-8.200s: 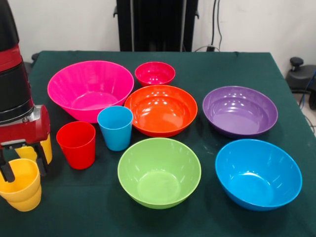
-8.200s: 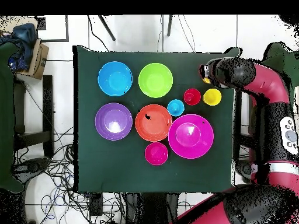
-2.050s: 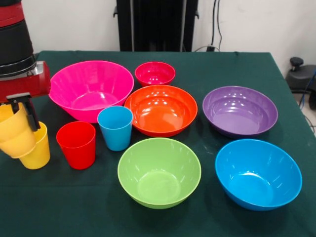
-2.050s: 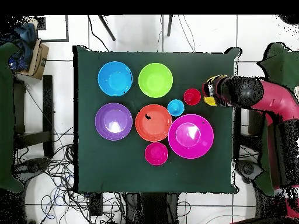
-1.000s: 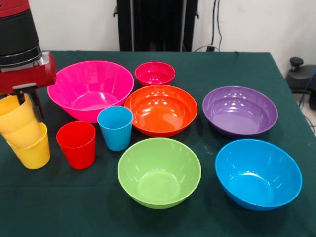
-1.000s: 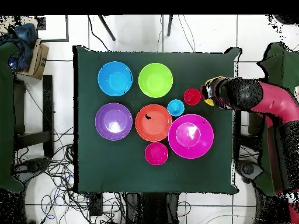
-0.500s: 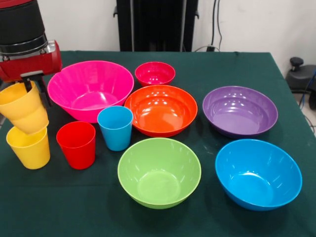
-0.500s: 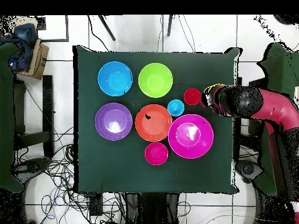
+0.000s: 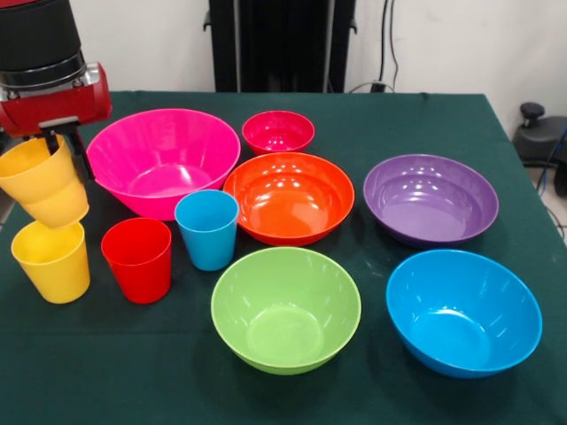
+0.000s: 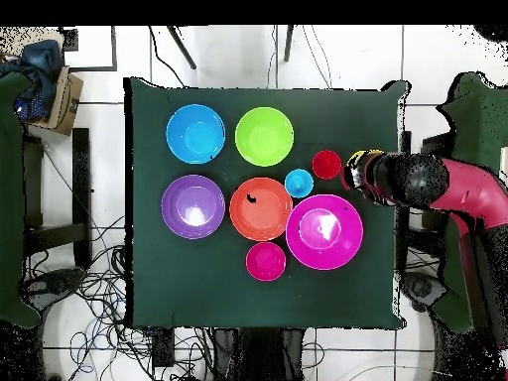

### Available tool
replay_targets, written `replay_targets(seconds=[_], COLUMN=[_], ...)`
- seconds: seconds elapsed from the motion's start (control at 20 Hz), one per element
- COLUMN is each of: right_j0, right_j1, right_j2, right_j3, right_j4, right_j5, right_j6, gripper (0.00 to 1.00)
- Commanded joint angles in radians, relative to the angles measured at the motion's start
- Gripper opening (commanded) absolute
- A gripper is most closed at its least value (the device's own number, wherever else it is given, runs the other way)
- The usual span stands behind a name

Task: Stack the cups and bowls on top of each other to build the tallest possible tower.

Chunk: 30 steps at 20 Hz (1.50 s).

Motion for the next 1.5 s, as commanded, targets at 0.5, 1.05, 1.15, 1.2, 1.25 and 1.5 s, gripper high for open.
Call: replay_targets(seconds=[0.5,1.05,1.15,1.2,1.25,1.5], right_j0=[0.015,0.007,0.002,0.001,0.0,-0.003], right_j1=[0.038,0.041,0.039,0.039,0.039,0.036], right_j2=[-0.007,-0.002,-0.001,-0.001,-0.001,0.003], right_j3=[0.015,0.011,0.016,0.017,0.016,0.007], right_j4=[-0.062,-0.061,-0.061,-0.062,-0.063,-0.058], right_j5=[0.083,0.087,0.085,0.085,0.087,0.105], right_j6=[-0.221,-0.234,-0.238,-0.239,-0.241,-0.251], gripper=[0.0,0.0,0.0,0.0,0.0,0.0])
